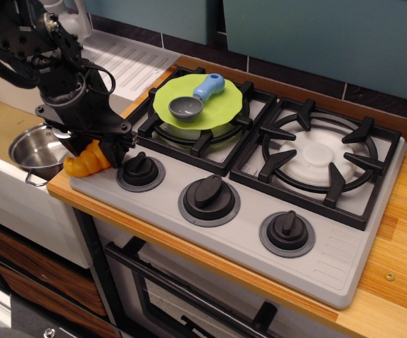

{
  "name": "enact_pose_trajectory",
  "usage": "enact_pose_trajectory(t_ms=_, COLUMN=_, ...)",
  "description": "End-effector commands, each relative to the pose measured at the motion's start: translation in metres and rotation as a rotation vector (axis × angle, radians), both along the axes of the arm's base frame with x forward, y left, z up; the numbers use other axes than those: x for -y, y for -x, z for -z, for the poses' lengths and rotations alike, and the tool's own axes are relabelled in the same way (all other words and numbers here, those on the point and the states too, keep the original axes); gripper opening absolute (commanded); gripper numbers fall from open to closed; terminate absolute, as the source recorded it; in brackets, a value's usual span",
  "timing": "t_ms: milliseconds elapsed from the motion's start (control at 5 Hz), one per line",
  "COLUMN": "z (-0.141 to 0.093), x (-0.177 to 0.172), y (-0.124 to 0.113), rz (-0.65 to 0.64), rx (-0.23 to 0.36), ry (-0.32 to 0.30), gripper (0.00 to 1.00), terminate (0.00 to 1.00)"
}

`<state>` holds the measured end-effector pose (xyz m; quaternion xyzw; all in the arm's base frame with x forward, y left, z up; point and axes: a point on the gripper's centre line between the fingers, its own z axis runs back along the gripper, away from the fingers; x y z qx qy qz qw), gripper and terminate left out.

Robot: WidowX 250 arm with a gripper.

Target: Put spoon on plate and croissant in pot or pan in sink

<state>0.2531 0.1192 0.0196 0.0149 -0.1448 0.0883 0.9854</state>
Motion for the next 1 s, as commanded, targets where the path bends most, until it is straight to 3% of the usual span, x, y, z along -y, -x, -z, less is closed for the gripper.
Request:
enact_pose_trajectory(t_ms=0, z=-0.043, x=-0.003, y=0.000, rz=0.021, rx=-0.003, ry=-0.028, gripper=0.00, terminate=0.00)
enact_pose_trajectory(t_ms=400, z=-0.052, x=-0.037, y=-0.016, rz=0.085, rx=0.008, ry=-0.013, gripper=0.00, terminate=0.00)
enact_pose_trajectory(t_ms=800, z=-0.034, x=-0.062, y=-0.024, rz=0.111, rx=0.030, ry=0.019, gripper=0.00, terminate=0.00)
